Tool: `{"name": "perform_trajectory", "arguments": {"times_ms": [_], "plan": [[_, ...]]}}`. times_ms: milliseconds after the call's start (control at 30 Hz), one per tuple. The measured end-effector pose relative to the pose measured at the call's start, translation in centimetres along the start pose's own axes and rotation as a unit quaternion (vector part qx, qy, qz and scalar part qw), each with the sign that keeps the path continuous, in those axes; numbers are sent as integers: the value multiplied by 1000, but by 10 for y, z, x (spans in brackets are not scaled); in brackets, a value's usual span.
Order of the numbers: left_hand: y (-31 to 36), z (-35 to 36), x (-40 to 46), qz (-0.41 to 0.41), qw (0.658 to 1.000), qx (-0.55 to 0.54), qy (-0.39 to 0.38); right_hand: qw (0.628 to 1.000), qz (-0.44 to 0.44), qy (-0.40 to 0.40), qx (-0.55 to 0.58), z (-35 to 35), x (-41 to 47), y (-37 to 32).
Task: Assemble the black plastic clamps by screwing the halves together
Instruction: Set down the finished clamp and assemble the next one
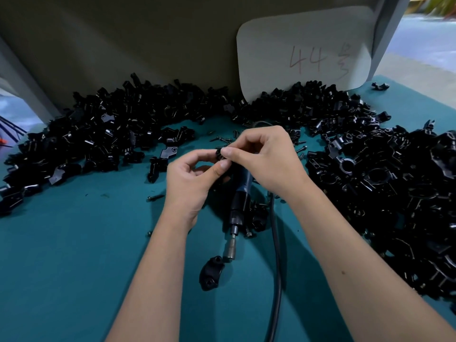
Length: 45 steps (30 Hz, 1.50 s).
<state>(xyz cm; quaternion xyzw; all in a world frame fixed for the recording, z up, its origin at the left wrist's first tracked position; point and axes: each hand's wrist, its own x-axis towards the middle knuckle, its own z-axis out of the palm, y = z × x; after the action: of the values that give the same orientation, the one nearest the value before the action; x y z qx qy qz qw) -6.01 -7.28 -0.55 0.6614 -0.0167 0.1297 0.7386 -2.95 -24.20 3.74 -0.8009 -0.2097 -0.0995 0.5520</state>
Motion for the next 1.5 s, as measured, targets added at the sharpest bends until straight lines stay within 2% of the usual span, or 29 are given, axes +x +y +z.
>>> {"name": "perform_trajectory", "arguments": {"times_ms": [100,167,200,267,333,400,500,667,767,833,900,967,1033,1167,1300,1500], "plan": [[2,2,0,-1,1000,-20,5,994,48,-9,95,-3,0,1],[3,3,1,-8,999,-50,9,989,65,36,130,-8,2,3],[5,4,1,-18,997,-73,18,992,64,68,90,-12,3,6],[8,3,0,-53,990,-123,39,990,63,92,-83,-25,7,13],[11,0,0,-85,981,-167,54,967,94,17,-235,-37,6,17],[13,-1,0,-109,972,-198,67,937,134,-78,-313,-44,4,21],[13,-1,0,-139,964,-211,85,913,182,-127,-343,-43,2,21],[10,-1,1,-155,959,-226,76,908,183,-94,-365,-29,2,21],[11,-1,0,-152,959,-230,68,908,177,-108,-363,-32,0,23],[12,0,-1,-150,961,-226,61,914,180,-106,-347,-37,2,23],[14,1,-1,-150,961,-223,56,938,173,-56,-297,-41,5,22],[14,2,0,-151,961,-226,53,970,156,1,-186,-40,7,20],[14,2,-1,-150,963,-223,37,991,124,12,-42,-31,7,14],[13,2,-2,-144,966,-215,-3,990,55,46,124,-7,5,1],[12,0,-3,-138,967,-212,-41,990,50,49,124,4,4,3],[13,3,-4,-148,963,-217,-55,983,70,32,169,0,2,6]]}}
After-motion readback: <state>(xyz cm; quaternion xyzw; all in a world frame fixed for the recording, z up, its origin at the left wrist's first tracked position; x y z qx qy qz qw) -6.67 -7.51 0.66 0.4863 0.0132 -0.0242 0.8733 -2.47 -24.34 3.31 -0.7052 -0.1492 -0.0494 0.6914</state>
